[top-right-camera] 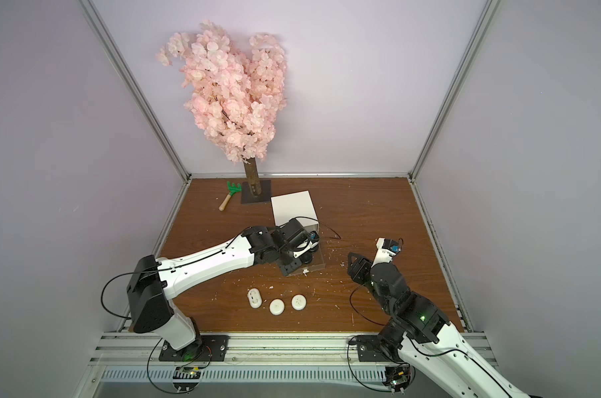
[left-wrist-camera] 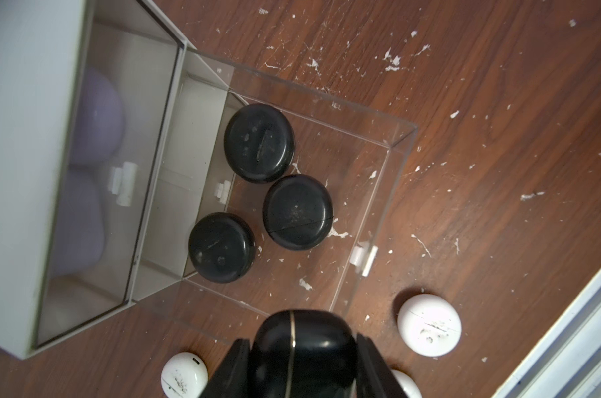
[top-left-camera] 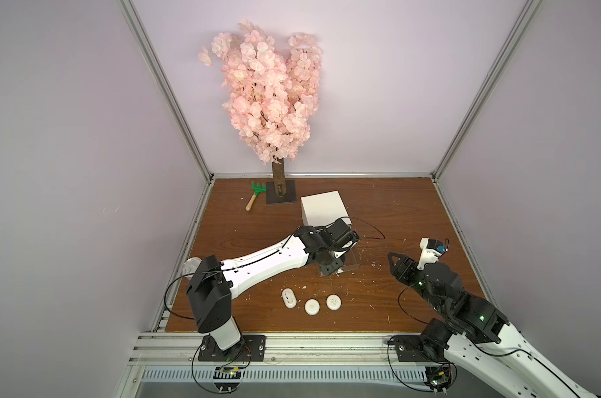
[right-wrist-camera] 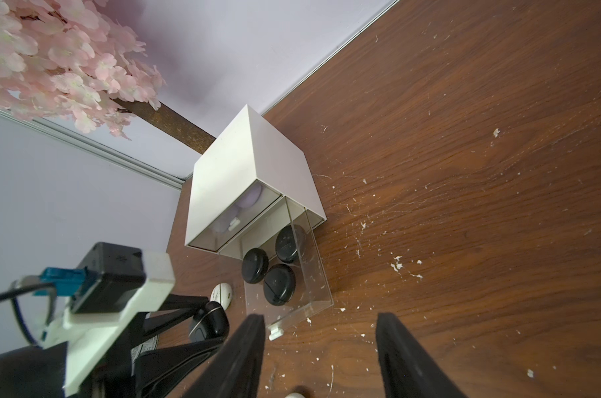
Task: Put the bluetooth earphones in the drawer according to color
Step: Place the bluetooth earphone in the drawer.
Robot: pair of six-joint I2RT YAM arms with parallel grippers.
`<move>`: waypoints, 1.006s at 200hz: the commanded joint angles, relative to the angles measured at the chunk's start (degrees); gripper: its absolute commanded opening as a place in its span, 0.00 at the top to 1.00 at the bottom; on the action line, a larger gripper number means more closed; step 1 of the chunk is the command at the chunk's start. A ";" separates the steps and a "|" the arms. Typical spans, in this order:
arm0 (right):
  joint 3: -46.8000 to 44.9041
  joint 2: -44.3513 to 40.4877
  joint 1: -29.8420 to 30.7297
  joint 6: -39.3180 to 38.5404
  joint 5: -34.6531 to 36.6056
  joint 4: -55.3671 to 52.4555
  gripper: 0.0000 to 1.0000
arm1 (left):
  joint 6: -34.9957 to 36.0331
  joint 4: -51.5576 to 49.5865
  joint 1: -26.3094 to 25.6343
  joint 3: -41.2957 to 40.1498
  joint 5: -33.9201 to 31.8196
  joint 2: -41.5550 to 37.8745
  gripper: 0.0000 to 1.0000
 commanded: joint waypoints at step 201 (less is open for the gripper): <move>1.34 -0.18 -0.52 -1.87 0.70 0.76 0.40 | 2.10 -0.69 0.76 3.82 -5.87 8.93 0.55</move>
